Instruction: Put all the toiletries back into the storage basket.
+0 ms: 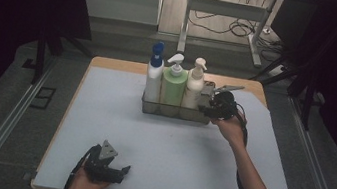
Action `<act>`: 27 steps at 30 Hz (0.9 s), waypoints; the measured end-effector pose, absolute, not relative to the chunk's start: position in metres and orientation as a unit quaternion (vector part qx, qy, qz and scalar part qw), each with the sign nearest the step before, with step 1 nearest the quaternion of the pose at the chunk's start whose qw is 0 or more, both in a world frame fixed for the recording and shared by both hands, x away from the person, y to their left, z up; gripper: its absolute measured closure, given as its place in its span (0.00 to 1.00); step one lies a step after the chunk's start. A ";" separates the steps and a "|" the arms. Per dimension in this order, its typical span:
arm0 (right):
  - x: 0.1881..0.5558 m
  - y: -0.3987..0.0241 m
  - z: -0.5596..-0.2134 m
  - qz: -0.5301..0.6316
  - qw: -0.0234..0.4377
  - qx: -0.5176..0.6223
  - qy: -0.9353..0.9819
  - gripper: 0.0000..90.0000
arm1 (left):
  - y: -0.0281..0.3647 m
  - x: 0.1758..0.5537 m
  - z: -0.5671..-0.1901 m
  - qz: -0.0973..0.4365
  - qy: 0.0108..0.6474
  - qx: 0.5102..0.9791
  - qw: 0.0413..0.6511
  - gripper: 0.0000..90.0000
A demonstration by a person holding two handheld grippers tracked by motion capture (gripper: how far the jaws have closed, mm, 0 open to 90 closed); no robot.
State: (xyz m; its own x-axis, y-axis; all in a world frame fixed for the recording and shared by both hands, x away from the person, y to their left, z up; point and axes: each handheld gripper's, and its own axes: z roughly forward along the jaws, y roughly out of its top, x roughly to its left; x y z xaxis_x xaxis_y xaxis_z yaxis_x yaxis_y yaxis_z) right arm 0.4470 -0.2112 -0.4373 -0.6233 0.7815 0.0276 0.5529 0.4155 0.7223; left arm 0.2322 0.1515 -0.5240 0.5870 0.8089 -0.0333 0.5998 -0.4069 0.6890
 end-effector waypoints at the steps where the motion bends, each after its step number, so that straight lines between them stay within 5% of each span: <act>1: 0.446 -0.212 -0.437 0.360 0.158 0.403 0.827 0.44 | 0.152 0.232 -0.524 0.155 0.427 0.825 0.337 0.14; 27: 0.399 -0.208 -0.430 0.356 0.147 0.347 0.855 0.14 | 0.151 0.232 -0.524 0.155 0.428 0.823 0.339 0.14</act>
